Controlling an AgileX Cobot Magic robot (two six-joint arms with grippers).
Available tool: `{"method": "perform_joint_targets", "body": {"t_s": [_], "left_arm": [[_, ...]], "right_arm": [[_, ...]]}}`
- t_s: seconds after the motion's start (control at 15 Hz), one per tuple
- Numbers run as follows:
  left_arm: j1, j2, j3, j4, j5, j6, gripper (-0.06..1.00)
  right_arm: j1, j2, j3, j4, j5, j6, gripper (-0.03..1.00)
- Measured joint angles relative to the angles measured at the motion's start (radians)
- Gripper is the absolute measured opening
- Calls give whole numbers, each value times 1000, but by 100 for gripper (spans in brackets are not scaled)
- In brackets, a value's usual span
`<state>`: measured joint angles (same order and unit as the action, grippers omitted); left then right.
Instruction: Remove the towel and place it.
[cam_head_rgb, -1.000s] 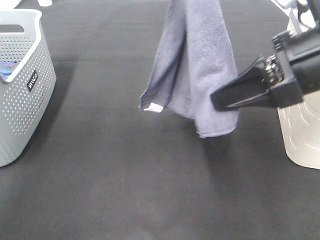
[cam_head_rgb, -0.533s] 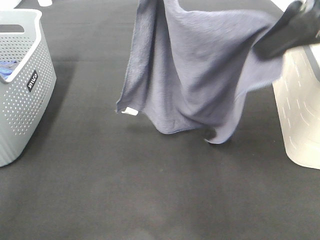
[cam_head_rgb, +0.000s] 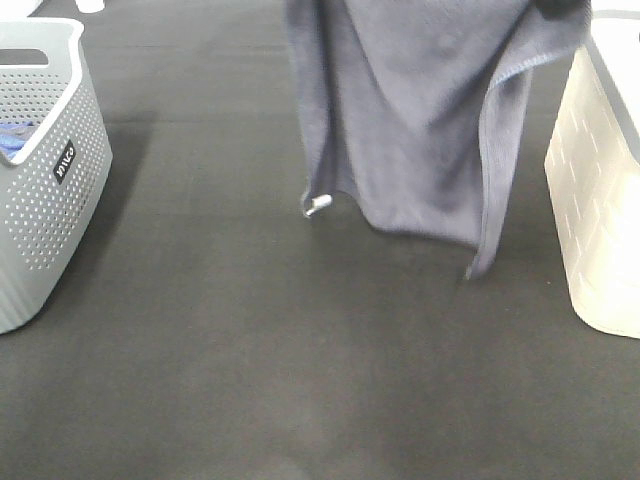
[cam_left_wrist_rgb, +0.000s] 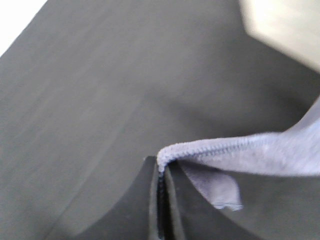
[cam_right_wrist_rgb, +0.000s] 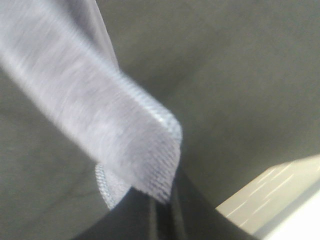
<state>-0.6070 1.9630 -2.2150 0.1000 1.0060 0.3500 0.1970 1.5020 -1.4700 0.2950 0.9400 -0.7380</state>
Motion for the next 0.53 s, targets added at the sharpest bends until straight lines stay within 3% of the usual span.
{"method": "perform_joint_targets", "body": {"t_s": [0.13, 0.2, 0.33, 0.53], "left_arm": [[0, 8, 0, 166, -23, -134, 0], [2, 43, 0, 266, -37, -208, 0], [17, 79, 0, 284, -67, -238, 0], [86, 140, 0, 288, -200, -295, 0]], "right_arm": [[0, 37, -18, 34, -40, -108, 0], [0, 97, -43, 81, -107, -167, 0], [0, 153, -78, 89, -166, -198, 0], [0, 290, -195, 97, -234, -232, 0]]}}
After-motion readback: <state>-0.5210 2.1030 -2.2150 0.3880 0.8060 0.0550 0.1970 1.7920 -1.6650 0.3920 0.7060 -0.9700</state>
